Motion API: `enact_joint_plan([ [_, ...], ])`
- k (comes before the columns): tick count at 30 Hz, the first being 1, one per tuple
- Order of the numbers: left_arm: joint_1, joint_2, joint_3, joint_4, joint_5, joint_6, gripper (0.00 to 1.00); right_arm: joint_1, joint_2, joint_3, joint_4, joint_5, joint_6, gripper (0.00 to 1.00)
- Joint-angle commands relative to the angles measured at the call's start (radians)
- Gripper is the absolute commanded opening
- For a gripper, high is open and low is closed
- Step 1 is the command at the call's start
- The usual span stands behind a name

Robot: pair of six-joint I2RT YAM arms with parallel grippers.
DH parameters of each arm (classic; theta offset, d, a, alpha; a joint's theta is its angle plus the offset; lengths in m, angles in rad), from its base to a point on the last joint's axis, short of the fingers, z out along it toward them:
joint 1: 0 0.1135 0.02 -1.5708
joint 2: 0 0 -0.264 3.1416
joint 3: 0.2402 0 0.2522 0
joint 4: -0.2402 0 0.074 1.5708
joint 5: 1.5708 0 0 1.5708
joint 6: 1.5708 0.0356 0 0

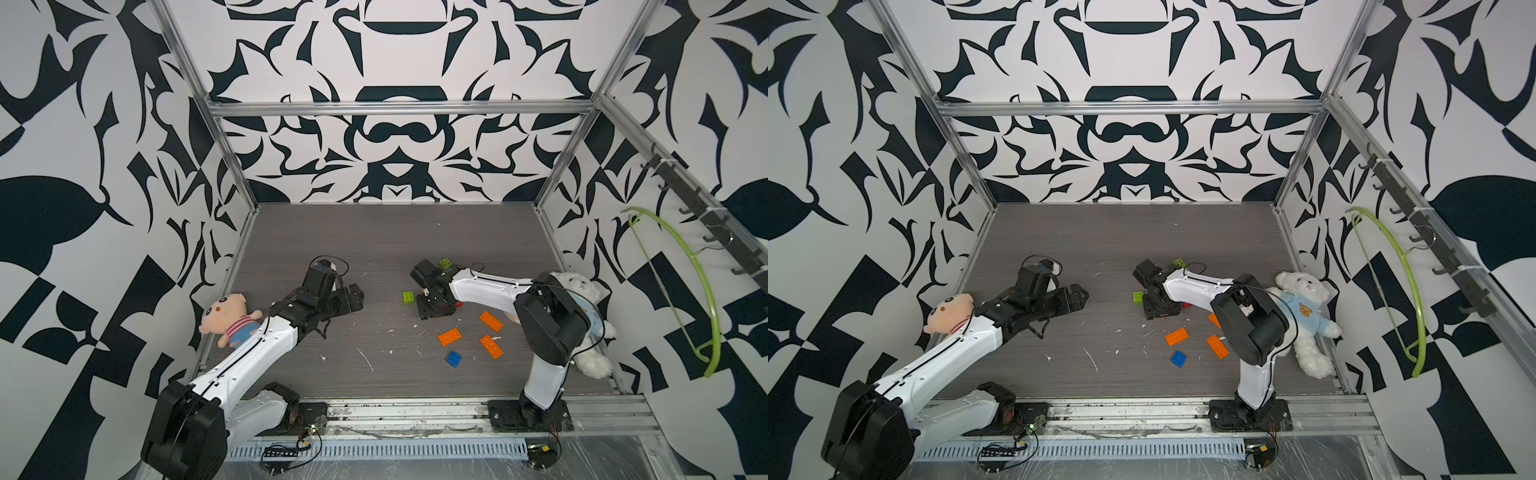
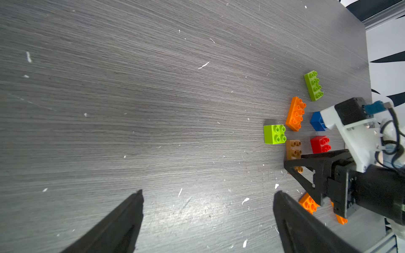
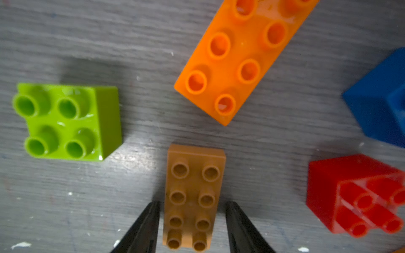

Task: Assemble the number 5 with lego
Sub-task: Pick up the lego brick from the center of the board.

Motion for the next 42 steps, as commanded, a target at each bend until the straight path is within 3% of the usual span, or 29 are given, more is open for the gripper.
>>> enact_joint_plan([
  [1, -0.003, -0.011, 0.005, -0.02, -0.009, 0.002, 0.99, 0.002, 0.026, 0.011, 0.019, 0.024, -0.011, 0.51],
  [7, -0.003, -0.023, -0.001, -0.027, -0.014, 0.0, 0.99, 0.002, 0.009, 0.0, 0.024, 0.029, -0.05, 0.45],
  [13, -0.003, -0.022, 0.002, -0.027, -0.013, -0.001, 0.99, 0.002, -0.042, -0.027, 0.035, 0.02, -0.12, 0.32],
  [24, -0.003, -0.038, -0.004, -0.025, -0.021, 0.003, 0.99, 0.009, -0.202, -0.103, 0.045, -0.052, -0.308, 0.26],
  [34, -0.003, -0.097, -0.023, -0.072, -0.152, -0.042, 0.99, 0.162, -0.243, -0.158, 0.182, -0.137, -0.66, 0.25],
  [38, 0.001, -0.15, -0.062, -0.104, -0.213, -0.086, 0.99, 0.21, -0.2, -0.125, 0.173, -0.233, -0.849, 0.24],
  [42, 0.008, -0.188, -0.075, -0.147, -0.213, -0.103, 0.99, 0.235, -0.116, -0.046, 0.114, -0.244, -0.981, 0.24],
])
